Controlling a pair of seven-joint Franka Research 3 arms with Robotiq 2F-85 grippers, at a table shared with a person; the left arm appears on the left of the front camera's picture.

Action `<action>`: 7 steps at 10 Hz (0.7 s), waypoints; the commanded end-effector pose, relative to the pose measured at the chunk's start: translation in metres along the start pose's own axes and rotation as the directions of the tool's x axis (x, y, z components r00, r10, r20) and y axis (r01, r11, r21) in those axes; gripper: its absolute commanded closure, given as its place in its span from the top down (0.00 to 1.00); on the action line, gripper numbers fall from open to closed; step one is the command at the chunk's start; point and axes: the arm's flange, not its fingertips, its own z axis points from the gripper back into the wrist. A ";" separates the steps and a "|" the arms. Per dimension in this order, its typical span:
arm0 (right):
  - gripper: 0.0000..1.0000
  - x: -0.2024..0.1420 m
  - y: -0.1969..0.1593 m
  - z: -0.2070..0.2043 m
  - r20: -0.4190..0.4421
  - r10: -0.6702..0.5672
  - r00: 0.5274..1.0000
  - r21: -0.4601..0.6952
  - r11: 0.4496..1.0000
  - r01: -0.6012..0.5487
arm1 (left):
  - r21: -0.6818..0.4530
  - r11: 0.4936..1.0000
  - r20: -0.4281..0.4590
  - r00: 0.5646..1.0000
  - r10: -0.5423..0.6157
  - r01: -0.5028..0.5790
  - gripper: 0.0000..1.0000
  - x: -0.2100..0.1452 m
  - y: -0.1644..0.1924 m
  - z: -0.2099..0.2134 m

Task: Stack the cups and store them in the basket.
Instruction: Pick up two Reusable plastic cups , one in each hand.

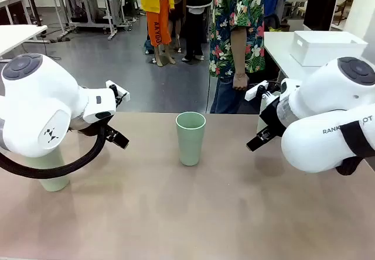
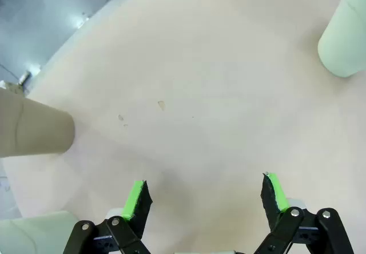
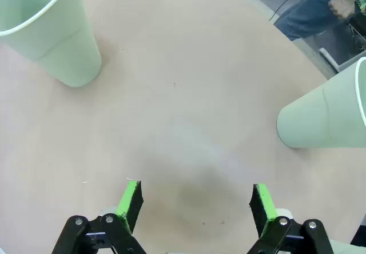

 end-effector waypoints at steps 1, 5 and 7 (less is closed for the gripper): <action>1.00 0.000 0.000 0.000 0.000 0.000 1.000 0.000 1.000 0.000 | 0.000 1.000 0.000 1.000 0.000 0.000 1.00 0.000 0.000 0.000; 1.00 0.000 0.000 0.000 0.000 0.000 1.000 0.000 1.000 0.000 | 0.000 1.000 0.000 1.000 0.000 0.000 1.00 0.000 0.000 0.000; 1.00 0.000 0.000 0.000 0.000 0.000 1.000 0.000 1.000 0.000 | 0.000 1.000 0.000 1.000 0.000 0.000 1.00 0.000 0.000 0.000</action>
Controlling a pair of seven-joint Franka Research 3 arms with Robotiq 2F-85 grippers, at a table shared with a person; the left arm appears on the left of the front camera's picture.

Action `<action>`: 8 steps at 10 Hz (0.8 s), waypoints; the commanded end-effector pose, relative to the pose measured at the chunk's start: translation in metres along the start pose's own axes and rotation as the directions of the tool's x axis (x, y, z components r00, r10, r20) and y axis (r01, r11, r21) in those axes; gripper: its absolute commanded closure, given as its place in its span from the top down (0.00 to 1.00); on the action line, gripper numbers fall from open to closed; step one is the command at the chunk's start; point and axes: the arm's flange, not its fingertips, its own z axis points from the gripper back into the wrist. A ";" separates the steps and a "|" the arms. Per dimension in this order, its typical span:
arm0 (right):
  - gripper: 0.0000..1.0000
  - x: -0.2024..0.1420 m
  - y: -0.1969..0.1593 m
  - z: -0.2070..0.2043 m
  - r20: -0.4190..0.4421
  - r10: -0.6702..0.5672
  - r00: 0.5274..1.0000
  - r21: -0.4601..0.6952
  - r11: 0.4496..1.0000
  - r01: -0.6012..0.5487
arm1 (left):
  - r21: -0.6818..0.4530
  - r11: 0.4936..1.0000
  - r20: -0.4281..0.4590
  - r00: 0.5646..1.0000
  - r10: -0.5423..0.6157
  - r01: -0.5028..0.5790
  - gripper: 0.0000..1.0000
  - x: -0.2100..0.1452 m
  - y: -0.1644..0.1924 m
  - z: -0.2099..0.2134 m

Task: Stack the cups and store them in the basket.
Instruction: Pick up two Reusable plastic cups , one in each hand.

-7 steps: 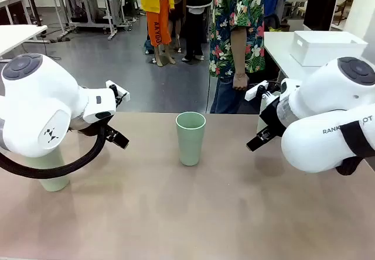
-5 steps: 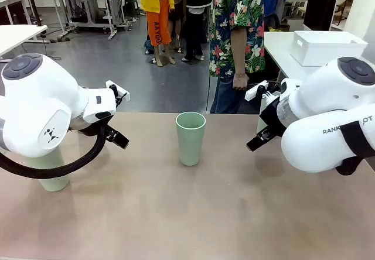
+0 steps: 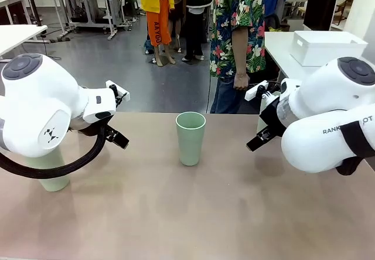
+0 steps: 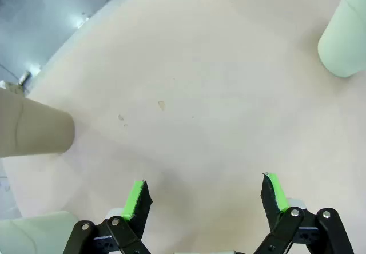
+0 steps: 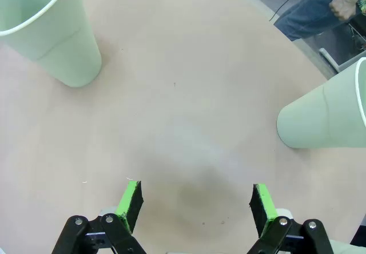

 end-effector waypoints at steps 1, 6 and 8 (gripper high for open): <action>1.00 0.000 0.000 0.000 0.000 -0.001 1.000 0.000 1.000 0.001 | 0.000 1.000 0.000 1.000 0.000 0.000 1.00 0.000 0.000 0.000; 1.00 0.024 -0.019 0.021 0.015 -0.019 1.000 -0.012 1.000 0.019 | -0.097 0.995 -0.008 1.000 -0.009 0.008 1.00 0.024 0.017 0.025; 1.00 0.045 -0.037 0.056 0.035 -0.004 0.999 0.017 1.000 0.003 | -0.124 0.991 0.009 0.999 -0.041 0.042 1.00 0.040 0.033 0.056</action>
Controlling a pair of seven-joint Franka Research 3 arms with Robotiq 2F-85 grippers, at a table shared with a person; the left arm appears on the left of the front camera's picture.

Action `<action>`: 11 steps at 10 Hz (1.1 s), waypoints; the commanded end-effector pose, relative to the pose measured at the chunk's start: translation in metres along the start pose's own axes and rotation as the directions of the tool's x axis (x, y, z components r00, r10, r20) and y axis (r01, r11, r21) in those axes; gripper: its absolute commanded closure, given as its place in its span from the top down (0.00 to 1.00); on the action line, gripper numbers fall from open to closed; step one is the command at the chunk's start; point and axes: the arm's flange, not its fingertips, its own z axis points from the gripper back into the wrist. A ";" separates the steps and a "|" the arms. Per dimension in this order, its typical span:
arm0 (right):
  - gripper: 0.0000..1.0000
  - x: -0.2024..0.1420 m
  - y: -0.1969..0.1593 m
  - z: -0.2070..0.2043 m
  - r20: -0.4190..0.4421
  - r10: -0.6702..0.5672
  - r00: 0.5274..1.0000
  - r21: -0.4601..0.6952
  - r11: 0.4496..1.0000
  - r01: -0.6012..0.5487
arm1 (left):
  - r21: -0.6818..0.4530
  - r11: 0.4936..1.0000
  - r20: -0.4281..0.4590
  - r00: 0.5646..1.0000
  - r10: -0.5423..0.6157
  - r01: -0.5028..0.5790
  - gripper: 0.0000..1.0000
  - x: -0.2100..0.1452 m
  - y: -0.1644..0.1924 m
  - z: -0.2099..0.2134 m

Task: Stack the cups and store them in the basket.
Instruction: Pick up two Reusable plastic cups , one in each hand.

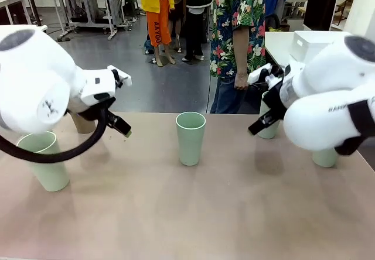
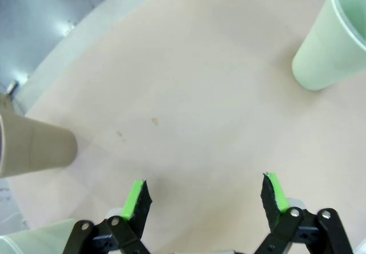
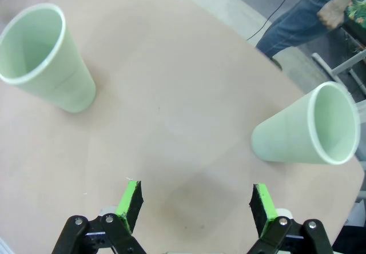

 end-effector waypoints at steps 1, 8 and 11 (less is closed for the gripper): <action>1.00 0.022 -0.028 0.041 0.021 0.022 1.000 0.060 0.998 -0.023 | -0.088 0.993 -0.001 0.997 -0.076 0.076 1.00 0.010 0.027 0.037; 1.00 -0.070 -0.165 0.139 0.199 0.158 0.967 0.225 0.953 -0.202 | -0.414 0.812 0.254 0.909 -0.331 0.412 1.00 -0.044 0.140 0.161; 1.00 -0.127 -0.201 0.141 0.301 0.143 0.943 0.253 0.941 -0.224 | -0.449 0.757 0.381 0.868 -0.318 0.475 1.00 -0.081 0.197 0.171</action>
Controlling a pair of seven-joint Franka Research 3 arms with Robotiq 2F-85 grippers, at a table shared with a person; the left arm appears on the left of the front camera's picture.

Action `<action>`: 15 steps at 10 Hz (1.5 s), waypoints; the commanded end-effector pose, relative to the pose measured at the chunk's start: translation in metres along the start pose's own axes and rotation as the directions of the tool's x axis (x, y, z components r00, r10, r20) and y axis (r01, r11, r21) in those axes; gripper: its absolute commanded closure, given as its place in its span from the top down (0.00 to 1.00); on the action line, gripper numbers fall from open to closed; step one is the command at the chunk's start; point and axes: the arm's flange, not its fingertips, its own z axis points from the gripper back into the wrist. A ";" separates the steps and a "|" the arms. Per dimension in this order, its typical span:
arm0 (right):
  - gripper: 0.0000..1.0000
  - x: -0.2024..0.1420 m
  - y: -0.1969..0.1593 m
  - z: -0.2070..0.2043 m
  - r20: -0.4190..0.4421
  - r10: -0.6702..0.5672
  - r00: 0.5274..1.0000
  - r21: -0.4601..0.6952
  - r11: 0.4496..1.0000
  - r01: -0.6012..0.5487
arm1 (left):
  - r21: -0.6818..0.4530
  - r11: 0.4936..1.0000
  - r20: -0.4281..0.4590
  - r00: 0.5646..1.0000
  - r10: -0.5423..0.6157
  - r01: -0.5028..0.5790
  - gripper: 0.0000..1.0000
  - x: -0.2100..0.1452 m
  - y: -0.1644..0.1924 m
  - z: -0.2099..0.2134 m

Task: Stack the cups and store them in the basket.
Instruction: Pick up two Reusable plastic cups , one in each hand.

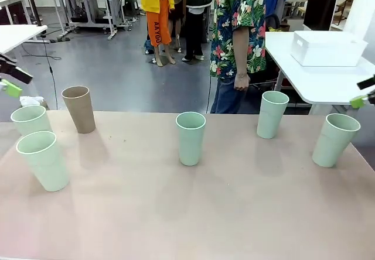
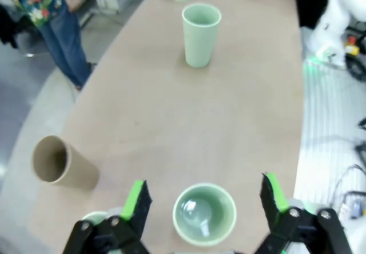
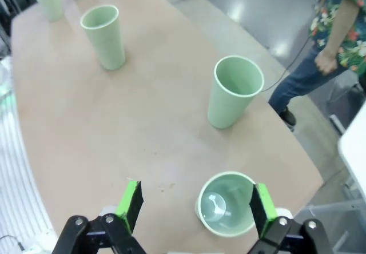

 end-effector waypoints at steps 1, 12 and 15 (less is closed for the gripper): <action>1.00 -0.021 -0.010 0.000 0.061 0.001 0.998 0.047 0.999 -0.004 | -0.041 0.999 0.081 0.997 -0.019 0.022 1.00 -0.014 0.018 0.009; 1.00 -0.055 -0.038 0.019 0.236 -0.070 0.969 0.108 0.993 0.045 | 0.002 0.999 0.307 0.950 -0.049 0.051 1.00 -0.027 -0.020 -0.013; 1.00 -0.055 -0.034 0.018 0.214 -0.093 0.972 0.114 0.991 0.070 | -0.002 0.999 0.276 0.961 -0.031 0.033 1.00 -0.025 -0.019 -0.010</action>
